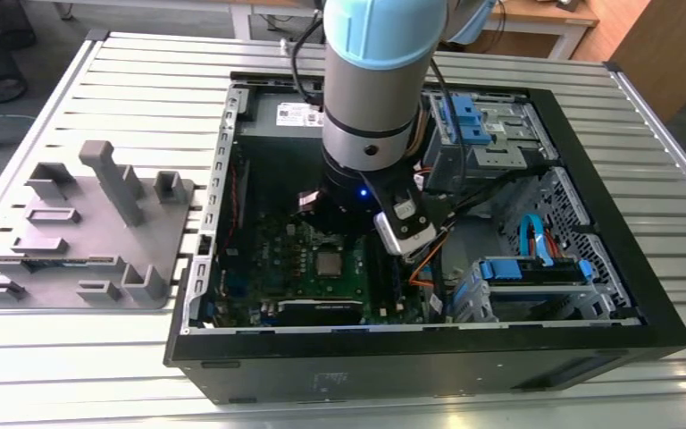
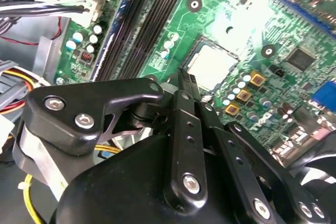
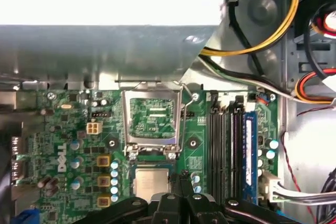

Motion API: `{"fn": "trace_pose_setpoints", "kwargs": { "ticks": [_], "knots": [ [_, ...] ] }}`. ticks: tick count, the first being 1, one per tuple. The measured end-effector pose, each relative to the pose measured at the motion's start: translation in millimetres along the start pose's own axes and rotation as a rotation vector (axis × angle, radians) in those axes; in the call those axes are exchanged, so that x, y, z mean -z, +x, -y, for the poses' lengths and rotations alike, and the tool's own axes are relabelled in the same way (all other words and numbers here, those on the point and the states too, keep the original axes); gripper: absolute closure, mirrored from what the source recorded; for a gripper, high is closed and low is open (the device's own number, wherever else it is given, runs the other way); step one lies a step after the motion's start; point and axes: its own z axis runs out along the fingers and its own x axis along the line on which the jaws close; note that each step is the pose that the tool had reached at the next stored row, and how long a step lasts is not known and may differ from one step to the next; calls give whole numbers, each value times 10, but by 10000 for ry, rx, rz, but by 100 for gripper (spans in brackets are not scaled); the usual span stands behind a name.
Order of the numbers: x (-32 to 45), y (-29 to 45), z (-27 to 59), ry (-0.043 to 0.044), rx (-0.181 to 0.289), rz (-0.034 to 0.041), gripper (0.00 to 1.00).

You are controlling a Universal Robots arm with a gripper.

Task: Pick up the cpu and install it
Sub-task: 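Close the cpu cover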

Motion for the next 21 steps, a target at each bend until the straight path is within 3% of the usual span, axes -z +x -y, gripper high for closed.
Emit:
{"fn": "trace_pose_setpoints", "kwargs": {
  "ticks": [14,21],
  "knots": [
    [-9,-122,-154,0,5,0,89],
    [-10,-130,-165,-1,26,0,89]
  ]
}}
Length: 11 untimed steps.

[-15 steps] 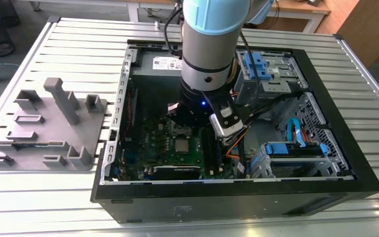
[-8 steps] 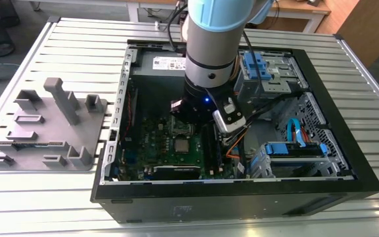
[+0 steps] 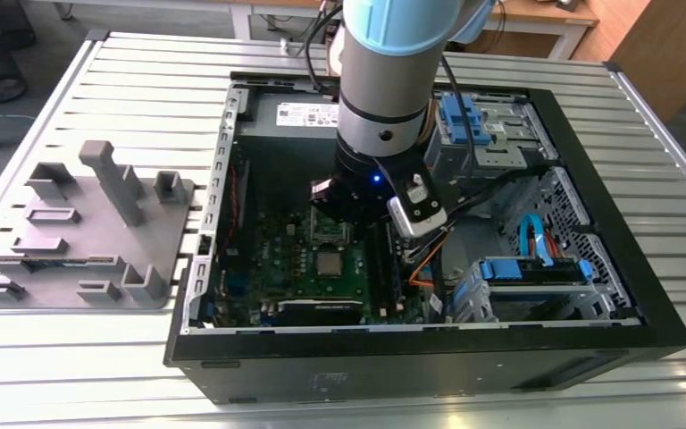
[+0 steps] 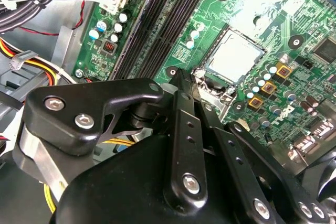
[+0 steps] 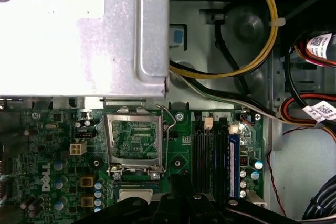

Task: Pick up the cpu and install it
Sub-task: 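Close the cpu cover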

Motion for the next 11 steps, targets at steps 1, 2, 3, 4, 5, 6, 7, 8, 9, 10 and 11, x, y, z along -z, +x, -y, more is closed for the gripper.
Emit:
{"fn": "trace_pose_setpoints", "kwargs": {
  "ticks": [1,2,3,4,5,6,7,8,9,10,11],
  "knots": [
    [0,-1,-3,1,1,0,89],
    [0,-1,-7,1,0,0,89],
    [0,0,-10,2,-1,0,89],
    [0,-1,-16,1,0,0,89],
    [-1,-1,-22,1,-1,0,89],
    [-1,-2,-29,1,-1,0,89],
    [-2,-2,-36,0,-1,-1,89],
    [-2,-3,-42,0,0,-1,89],
    [-2,-3,-47,0,-1,0,89],
    [-3,-5,-52,0,0,0,89],
    [-3,-8,-56,0,0,0,89]
  ]
}}
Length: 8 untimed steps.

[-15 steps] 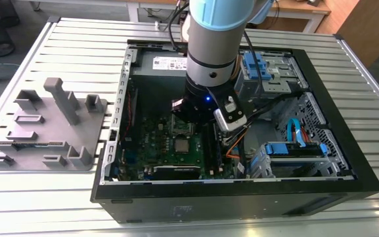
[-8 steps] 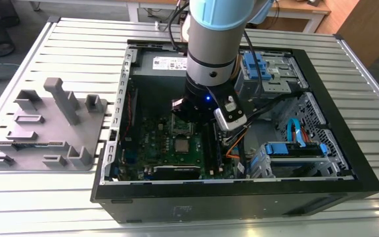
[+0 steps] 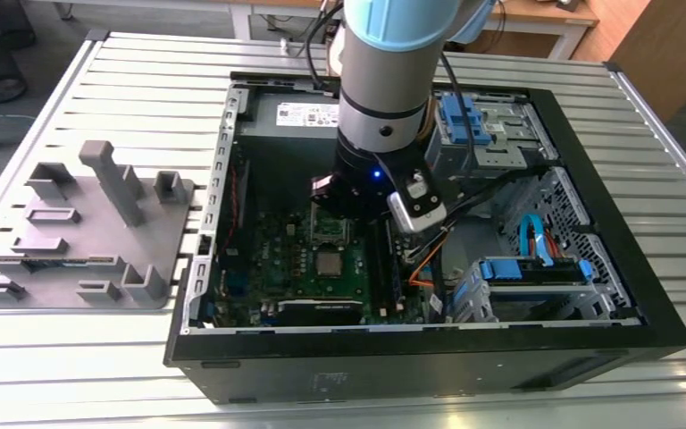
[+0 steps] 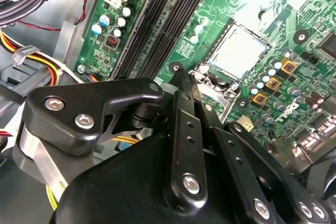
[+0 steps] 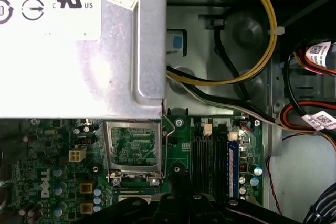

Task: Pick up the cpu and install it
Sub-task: 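Close the cpu cover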

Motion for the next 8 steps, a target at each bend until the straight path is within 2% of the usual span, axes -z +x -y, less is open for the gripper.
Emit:
{"fn": "trace_pose_setpoints", "kwargs": {
  "ticks": [8],
  "knots": [
    [-1,-38,-5,0,71,-3,89]
  ]
}}
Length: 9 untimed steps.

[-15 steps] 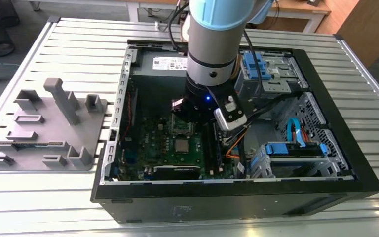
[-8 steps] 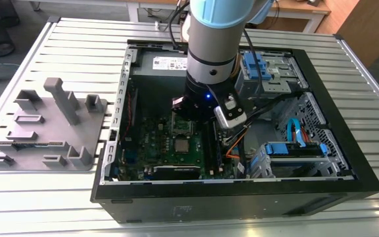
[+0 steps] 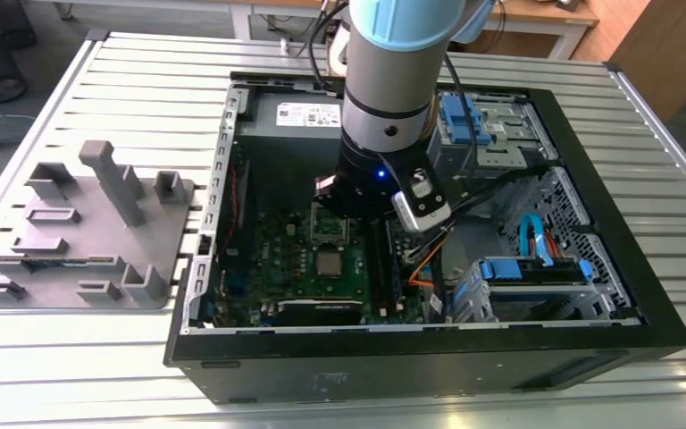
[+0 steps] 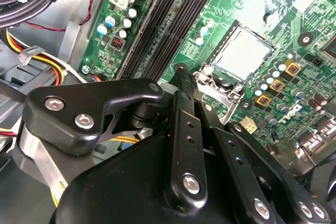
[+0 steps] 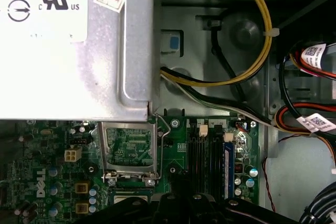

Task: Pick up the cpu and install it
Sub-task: 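Close the cpu cover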

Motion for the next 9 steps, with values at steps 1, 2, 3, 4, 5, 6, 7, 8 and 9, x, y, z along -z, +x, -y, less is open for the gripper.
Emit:
{"fn": "trace_pose_setpoints", "kwargs": {
  "ticks": [1,2,3,4,5,6,7,8,9],
  "knots": [
    [0,0,0,-1,21,0,89],
    [0,0,0,-1,42,0,89],
    [0,0,0,-2,42,0,89],
    [0,0,0,-2,42,0,89],
    [-1,-1,-2,-3,43,0,89],
    [0,-1,-5,-2,44,0,89],
    [-1,-1,-9,-2,44,-1,89],
    [-1,0,-15,-2,42,-1,89],
    [-1,0,-23,-1,42,-1,89]
  ]
}}
